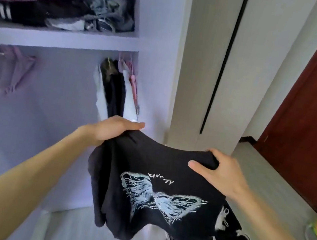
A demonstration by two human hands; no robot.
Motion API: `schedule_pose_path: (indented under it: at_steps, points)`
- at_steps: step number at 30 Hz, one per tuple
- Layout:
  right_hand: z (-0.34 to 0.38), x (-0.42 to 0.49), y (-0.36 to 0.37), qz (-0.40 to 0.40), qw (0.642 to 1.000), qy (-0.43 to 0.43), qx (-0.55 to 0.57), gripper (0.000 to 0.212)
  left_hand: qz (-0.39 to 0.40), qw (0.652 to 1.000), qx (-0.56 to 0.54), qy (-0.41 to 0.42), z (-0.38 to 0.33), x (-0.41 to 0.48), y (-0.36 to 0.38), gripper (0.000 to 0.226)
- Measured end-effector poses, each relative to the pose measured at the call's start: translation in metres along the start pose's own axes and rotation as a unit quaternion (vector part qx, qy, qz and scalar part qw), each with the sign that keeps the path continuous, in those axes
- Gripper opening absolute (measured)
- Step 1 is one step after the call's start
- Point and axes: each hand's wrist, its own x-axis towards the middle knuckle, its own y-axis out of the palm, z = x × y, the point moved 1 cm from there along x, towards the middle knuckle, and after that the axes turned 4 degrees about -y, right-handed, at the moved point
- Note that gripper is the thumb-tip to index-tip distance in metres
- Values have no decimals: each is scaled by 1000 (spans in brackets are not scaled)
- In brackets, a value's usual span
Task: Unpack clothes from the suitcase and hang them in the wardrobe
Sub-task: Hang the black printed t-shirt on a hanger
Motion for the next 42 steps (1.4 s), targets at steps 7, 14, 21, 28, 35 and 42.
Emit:
schedule_pose_path:
  at_steps: [7,14,21,28,35,42]
  points:
    - [88,51,93,36,993,-112,5,16,-97,961,257,-30,78,-26,-106,18]
    - [166,71,167,93,951,-263,-131,53,-144,943,294,-65,138,-43,-202,30]
    - [210,87,224,101,950,-262,-138,30,-174,974,132,-65,184,-65,-284,23]
    - [229,127,253,149,943,-209,-209,30,-296,953,-38,-59,192,-58,-314,21]
    - [251,168,275,139,973,-120,143,9,-349,933,-83,-13,176,-53,-310,41]
    - [309,196,280,208,929,-202,232,24,-249,961,117,20,165,-30,-280,85]
